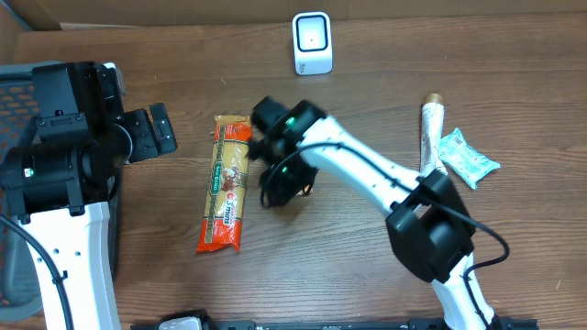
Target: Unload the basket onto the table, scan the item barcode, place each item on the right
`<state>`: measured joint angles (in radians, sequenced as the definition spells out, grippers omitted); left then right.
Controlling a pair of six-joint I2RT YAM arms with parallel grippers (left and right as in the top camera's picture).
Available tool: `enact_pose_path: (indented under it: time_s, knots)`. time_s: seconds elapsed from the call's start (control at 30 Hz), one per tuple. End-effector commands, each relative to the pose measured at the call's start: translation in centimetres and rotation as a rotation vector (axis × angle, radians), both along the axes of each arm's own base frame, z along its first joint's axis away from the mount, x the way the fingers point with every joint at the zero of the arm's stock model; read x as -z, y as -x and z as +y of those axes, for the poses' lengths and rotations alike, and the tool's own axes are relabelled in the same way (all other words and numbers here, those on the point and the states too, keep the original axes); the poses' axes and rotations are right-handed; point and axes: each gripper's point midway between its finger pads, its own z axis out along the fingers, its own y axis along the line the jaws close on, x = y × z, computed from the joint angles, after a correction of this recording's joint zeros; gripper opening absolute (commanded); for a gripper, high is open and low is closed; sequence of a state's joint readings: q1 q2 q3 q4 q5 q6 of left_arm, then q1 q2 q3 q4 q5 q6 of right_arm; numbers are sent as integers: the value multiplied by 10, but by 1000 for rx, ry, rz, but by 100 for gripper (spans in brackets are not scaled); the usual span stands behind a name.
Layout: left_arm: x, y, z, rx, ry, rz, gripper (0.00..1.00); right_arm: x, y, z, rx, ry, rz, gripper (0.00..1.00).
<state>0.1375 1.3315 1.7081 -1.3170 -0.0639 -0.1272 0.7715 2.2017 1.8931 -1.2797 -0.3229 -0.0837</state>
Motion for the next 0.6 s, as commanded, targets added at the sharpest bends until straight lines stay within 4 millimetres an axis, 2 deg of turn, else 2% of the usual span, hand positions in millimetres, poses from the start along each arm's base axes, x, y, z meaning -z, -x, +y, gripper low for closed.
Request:
enact_pose_path:
  time_s: [0.0,0.13,0.23,0.57]
  knots:
    - [-1,-2,-1,18,-5,-3,100,-10,30,16,-157,-53,-19,46]
    - [-2,-2,-1,18,-5,-3,100,9,42,19,-197,-34,-28,46]
    - [-1,-2,-1,18,-5,-3,100,19,37,17,-193,-21,-61,46]
    - [-2,-2,-1,18,-5,-3,100,32,-18,5,-33,4,-197,50]
